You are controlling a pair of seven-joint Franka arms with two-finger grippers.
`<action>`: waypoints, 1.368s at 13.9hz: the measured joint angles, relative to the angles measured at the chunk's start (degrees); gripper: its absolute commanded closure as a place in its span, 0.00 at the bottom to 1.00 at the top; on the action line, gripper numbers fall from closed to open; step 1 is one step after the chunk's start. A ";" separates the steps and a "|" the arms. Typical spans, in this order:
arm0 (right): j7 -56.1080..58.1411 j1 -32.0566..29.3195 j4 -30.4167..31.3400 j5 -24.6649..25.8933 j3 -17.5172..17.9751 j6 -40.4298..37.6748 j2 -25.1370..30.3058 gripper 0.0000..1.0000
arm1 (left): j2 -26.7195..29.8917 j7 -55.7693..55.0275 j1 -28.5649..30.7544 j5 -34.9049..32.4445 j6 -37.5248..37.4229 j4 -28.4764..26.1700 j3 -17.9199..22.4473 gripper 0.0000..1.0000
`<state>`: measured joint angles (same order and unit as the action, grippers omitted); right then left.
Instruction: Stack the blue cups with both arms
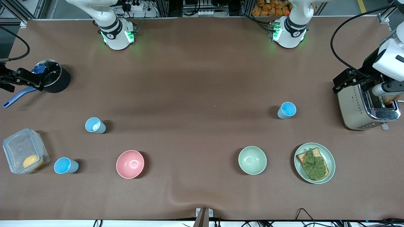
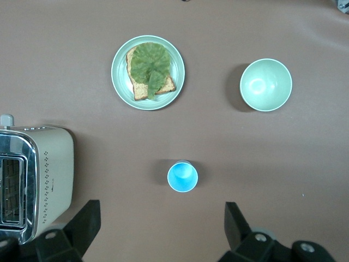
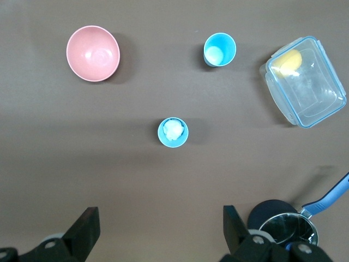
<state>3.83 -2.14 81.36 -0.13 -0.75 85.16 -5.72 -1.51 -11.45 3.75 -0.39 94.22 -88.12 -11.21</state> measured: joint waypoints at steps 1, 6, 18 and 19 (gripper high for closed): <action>0.00 -0.17 -0.09 0.00 -0.08 0.09 -0.51 0.00 | 0.00 0.00 0.00 0.00 0.00 0.01 0.00 0.00; 0.00 -0.15 -0.74 0.00 -0.05 0.42 -1.51 0.00 | 0.00 0.00 0.07 0.00 -0.01 0.01 0.13 0.00; -0.01 -1.69 6.78 -0.83 -0.41 13.95 -11.04 0.00 | -0.03 -0.03 0.23 0.00 -0.20 0.00 0.41 0.00; -0.01 -1.67 9.91 -0.87 -0.35 18.09 -11.47 0.00 | -0.04 -0.03 0.28 0.00 -0.21 0.00 0.43 0.00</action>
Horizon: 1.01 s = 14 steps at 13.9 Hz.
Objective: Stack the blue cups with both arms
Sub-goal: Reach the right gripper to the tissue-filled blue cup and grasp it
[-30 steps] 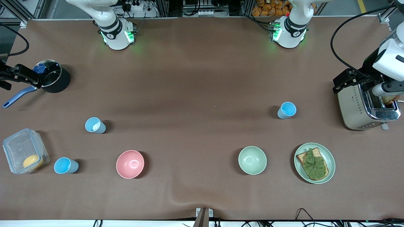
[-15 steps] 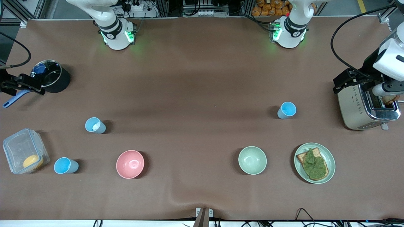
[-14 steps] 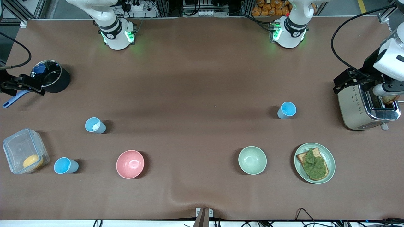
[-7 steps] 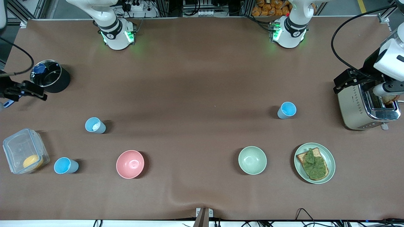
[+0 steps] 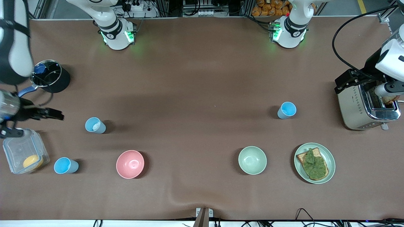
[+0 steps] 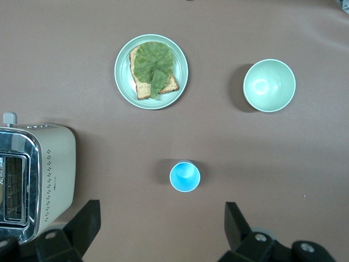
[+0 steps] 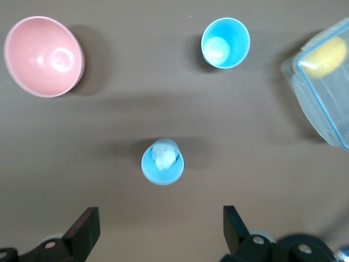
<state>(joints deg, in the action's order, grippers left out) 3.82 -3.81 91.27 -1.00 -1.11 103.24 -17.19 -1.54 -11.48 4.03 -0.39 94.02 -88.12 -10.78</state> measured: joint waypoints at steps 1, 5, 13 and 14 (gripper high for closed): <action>-0.23 0.09 3.05 -0.04 0.10 3.29 -0.21 0.00 | 0.00 0.00 0.00 0.00 0.00 0.00 0.00 0.00; -6.69 1.98 14.20 -0.11 0.70 16.61 -0.19 0.00 | -0.01 0.00 0.00 0.00 -0.05 -0.02 0.00 0.00; -17.34 5.23 22.68 0.32 0.30 31.64 -6.63 0.26 | -0.01 0.00 -0.06 0.00 -0.08 -0.02 -0.13 0.00; -17.81 5.19 22.68 0.32 0.21 32.44 -8.17 0.43 | -0.01 0.00 -0.06 0.00 -0.08 -0.02 -0.12 0.00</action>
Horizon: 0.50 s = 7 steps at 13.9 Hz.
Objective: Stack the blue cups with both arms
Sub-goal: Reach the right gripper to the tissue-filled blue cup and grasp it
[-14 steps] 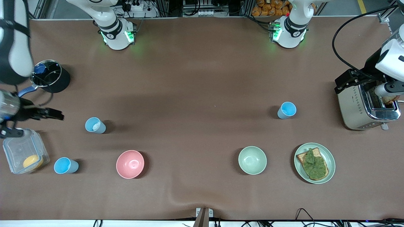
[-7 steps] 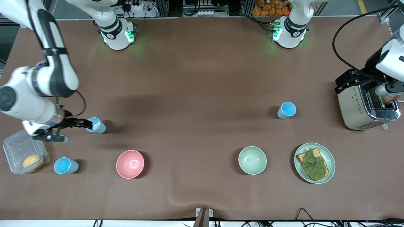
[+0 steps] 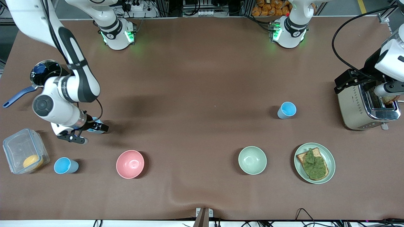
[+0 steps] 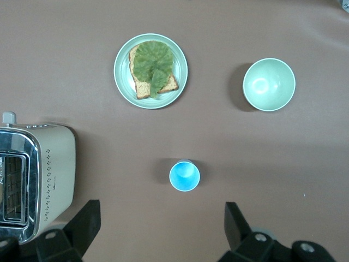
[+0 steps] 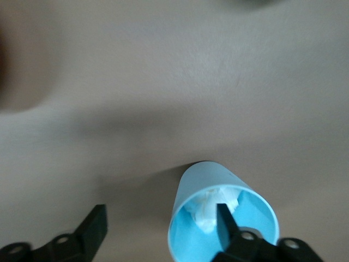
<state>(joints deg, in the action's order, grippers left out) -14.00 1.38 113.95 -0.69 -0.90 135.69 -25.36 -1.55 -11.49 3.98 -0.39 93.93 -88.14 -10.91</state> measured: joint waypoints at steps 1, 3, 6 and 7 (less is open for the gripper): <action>-0.23 0.00 0.00 0.00 -0.04 0.56 -1.16 0.53 | 0.00 0.00 0.00 0.00 0.00 0.00 0.00 0.00; -0.41 0.00 -0.07 0.00 -0.04 0.79 -1.85 0.90 | 0.00 0.00 0.00 0.00 -0.01 0.00 0.01 0.00; -0.58 0.08 -1.21 0.01 0.02 -0.68 -1.41 1.00 | 0.00 0.00 0.00 0.00 -0.01 0.00 -0.03 0.00; -1.34 0.16 -1.99 0.01 0.07 -2.46 -1.13 1.00 | 0.00 0.00 -0.01 0.00 -0.01 0.00 -0.10 0.00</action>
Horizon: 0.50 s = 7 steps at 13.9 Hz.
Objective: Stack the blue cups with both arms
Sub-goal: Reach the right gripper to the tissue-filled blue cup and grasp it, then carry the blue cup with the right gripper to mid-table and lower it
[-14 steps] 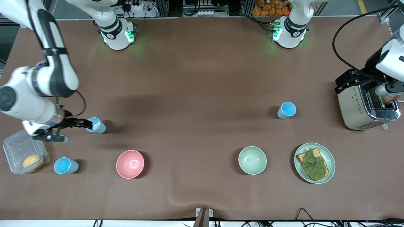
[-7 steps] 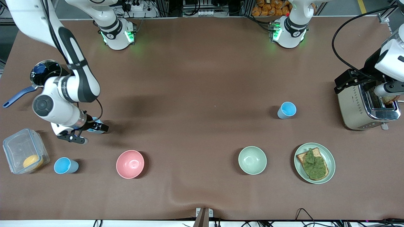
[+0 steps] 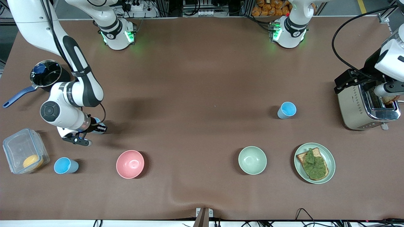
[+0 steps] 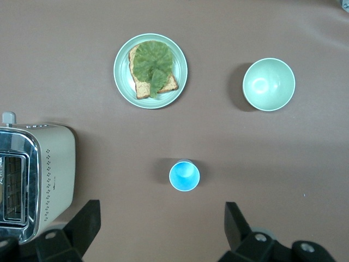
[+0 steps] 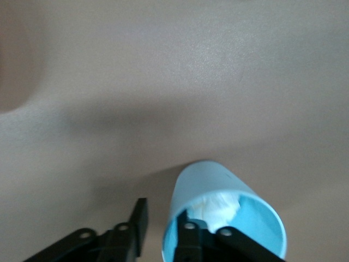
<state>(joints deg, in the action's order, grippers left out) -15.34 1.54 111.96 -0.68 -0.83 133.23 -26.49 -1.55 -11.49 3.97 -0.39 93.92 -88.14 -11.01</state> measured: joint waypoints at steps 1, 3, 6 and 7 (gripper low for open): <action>-1.25 0.10 -0.64 0.01 0.07 -1.27 0.24 1.00 | 0.00 -0.10 -0.01 0.00 0.00 0.00 -0.05 0.00; -2.74 0.68 -1.92 0.20 0.29 -3.40 0.60 1.00 | 0.00 -0.73 -0.05 0.00 0.00 0.00 -0.11 0.00; -5.70 5.53 -9.08 0.69 1.05 -15.97 2.56 1.00 | 0.01 -1.06 -0.12 0.00 -0.05 0.01 -0.18 0.00; -10.40 9.62 -13.53 0.64 1.22 -21.27 3.56 1.00 | 0.03 -1.06 -0.15 0.00 -0.07 0.02 -0.20 0.00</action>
<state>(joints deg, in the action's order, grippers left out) -25.74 11.16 98.43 -0.04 0.40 111.96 -22.93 -1.52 -12.55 3.82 -0.39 93.85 -88.11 -11.21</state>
